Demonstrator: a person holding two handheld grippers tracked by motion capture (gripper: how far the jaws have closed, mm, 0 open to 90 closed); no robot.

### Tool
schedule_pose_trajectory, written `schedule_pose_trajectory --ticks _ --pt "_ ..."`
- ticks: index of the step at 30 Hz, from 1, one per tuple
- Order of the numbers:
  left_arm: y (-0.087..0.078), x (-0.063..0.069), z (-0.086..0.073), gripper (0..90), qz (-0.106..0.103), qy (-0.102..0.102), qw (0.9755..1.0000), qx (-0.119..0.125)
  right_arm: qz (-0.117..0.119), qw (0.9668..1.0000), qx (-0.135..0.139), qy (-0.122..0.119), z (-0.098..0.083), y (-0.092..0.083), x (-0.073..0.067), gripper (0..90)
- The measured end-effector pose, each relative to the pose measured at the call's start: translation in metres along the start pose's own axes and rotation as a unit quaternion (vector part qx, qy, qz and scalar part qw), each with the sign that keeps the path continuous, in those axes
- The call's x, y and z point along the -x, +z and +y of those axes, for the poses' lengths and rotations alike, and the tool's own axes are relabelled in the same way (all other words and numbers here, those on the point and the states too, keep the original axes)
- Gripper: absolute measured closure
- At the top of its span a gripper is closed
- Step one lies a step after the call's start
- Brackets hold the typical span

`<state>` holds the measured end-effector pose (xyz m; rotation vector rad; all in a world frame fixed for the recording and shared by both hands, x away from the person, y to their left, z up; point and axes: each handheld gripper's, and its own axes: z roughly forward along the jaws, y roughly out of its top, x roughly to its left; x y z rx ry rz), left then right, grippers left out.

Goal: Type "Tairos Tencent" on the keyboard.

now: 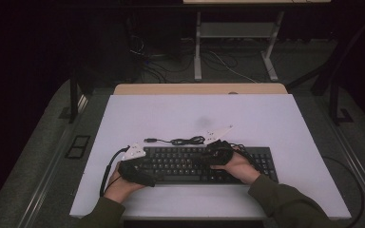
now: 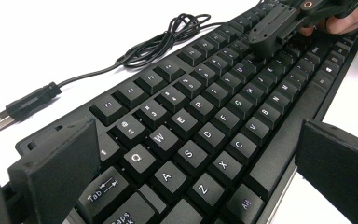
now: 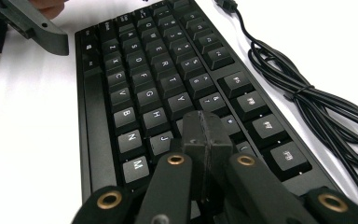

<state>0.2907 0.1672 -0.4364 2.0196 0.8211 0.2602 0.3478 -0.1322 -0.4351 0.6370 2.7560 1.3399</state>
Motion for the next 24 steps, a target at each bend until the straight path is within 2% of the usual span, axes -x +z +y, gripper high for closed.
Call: schedule_pose_trajectory --ticks 16,24 --pt "0.0008 0.0013 -0.0005 0.0 -0.004 0.005 1.0000 -0.005 -0.007 0.9998 -0.017 -0.002 -0.0013 0.0038 -0.0012 89.4" --pt "0.0005 0.0012 -0.0006 0.0 -0.004 0.005 1.0000 -0.005 -0.005 0.9999 -0.016 -0.001 -0.0015 0.0043 -0.0014 89.4"
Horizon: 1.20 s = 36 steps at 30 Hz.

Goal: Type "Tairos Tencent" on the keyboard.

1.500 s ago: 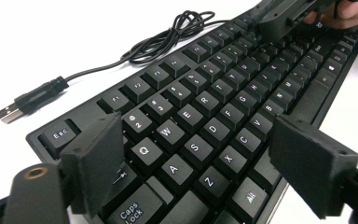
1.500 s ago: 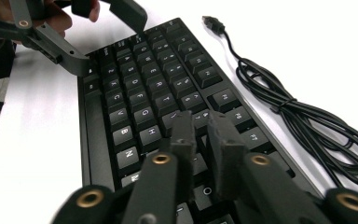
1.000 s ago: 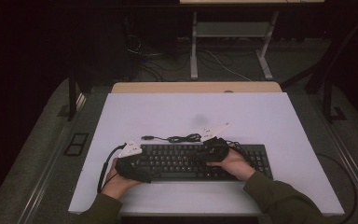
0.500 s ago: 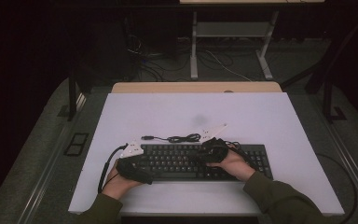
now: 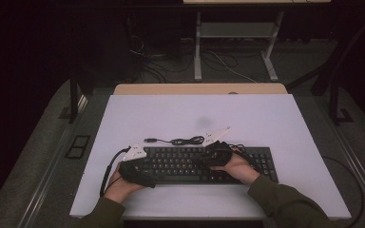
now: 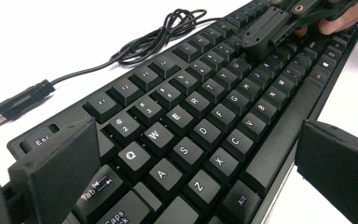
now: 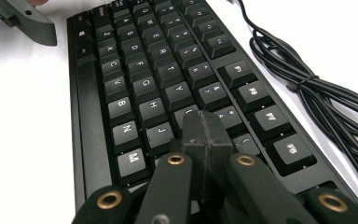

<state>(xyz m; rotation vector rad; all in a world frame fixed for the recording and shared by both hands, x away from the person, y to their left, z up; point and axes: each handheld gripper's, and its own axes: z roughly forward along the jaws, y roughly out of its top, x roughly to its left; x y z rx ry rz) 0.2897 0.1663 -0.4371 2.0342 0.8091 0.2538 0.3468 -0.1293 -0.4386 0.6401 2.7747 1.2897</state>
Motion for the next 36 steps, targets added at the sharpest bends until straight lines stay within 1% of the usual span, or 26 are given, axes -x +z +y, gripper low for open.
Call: schedule_pose_trajectory --ticks 13,15,36 --pt "0.0001 -0.0004 -0.0001 0.0 0.000 -0.001 1.0000 0.002 -0.001 1.0000 0.002 -0.003 0.0006 -0.0018 0.0002 89.4" --pt "0.0000 -0.0002 0.0000 0.0 0.000 -0.001 1.0000 0.002 -0.002 1.0000 0.006 0.000 0.0013 -0.0031 -0.0001 89.4" --pt "0.0000 -0.0002 -0.0001 0.0 0.001 -0.001 1.0000 0.001 -0.001 0.9999 0.013 0.001 0.0019 -0.0064 0.0015 89.3"
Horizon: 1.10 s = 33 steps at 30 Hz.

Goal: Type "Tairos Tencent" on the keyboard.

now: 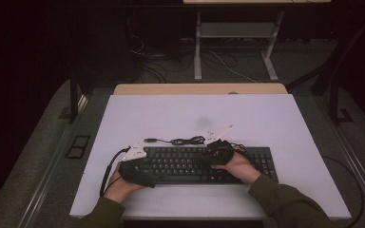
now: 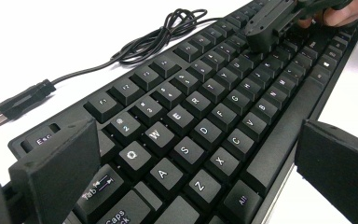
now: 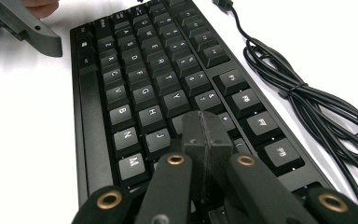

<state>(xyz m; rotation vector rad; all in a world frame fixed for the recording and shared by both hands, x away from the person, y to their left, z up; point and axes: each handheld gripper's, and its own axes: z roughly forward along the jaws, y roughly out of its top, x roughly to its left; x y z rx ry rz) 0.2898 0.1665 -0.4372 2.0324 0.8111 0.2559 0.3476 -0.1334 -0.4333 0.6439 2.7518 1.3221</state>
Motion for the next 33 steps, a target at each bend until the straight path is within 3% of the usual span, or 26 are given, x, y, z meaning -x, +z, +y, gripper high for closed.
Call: schedule_pose_trajectory --ticks 14,22,33 --pt "0.001 0.001 0.001 0.6 0.001 0.004 1.0000 0.002 0.000 1.0000 0.006 0.002 0.000 -0.004 0.001 88.1" --pt "0.003 0.000 0.004 6.6 0.001 0.003 1.0000 0.005 0.001 0.9998 0.019 0.008 -0.002 -0.007 0.001 70.4" --pt "0.009 -0.001 0.010 24.4 -0.009 0.003 1.0000 0.000 -0.004 0.9994 0.029 0.017 -0.007 -0.011 0.000 48.0"
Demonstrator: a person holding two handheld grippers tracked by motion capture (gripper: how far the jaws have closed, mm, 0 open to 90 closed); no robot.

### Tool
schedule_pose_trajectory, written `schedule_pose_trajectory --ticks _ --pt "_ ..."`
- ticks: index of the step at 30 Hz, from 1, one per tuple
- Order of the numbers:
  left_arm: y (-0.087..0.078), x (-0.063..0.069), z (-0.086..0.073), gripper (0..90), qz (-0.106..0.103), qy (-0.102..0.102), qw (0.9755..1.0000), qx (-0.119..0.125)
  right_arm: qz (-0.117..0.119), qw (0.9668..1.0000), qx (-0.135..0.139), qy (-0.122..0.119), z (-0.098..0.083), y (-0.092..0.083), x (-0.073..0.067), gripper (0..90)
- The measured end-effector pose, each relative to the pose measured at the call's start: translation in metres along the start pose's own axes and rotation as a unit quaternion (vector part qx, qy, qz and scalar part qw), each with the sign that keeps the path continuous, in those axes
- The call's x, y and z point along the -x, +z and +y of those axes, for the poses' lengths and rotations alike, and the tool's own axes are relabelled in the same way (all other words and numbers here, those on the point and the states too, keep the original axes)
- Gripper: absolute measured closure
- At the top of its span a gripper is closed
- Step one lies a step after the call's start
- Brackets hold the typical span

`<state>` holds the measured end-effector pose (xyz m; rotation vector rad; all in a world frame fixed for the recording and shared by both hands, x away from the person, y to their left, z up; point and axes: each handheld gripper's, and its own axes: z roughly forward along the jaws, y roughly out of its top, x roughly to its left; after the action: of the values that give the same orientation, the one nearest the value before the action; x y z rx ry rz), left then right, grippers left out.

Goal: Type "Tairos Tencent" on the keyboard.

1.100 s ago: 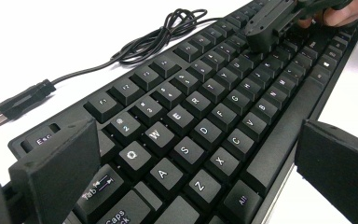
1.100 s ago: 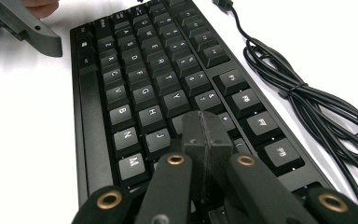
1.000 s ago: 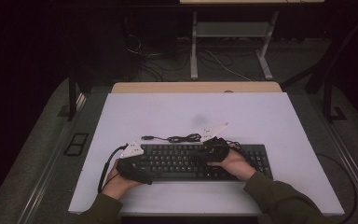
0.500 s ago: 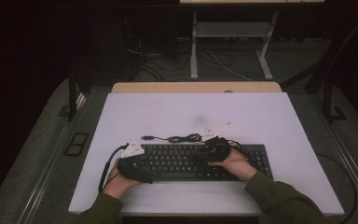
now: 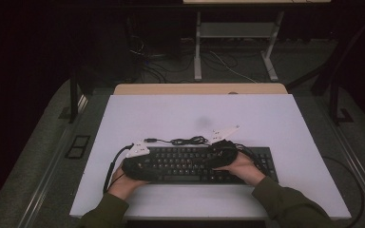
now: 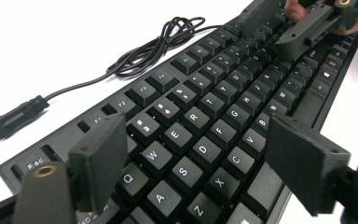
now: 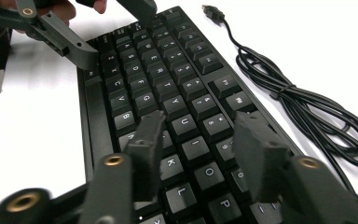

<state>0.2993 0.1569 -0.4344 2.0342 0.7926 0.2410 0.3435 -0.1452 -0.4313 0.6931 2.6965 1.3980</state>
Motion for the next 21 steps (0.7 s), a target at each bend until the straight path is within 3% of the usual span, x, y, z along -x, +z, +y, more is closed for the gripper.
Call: schedule_pose_trajectory --ticks 6,21 --pt "0.005 0.000 0.005 39.7 -0.011 0.003 0.9999 -0.003 -0.017 0.9998 0.005 0.008 -0.004 -0.004 0.000 37.4" --pt "0.019 -0.002 0.016 76.3 -0.030 0.014 0.9994 -0.012 -0.038 0.9988 0.019 0.024 -0.014 -0.018 0.002 32.5"
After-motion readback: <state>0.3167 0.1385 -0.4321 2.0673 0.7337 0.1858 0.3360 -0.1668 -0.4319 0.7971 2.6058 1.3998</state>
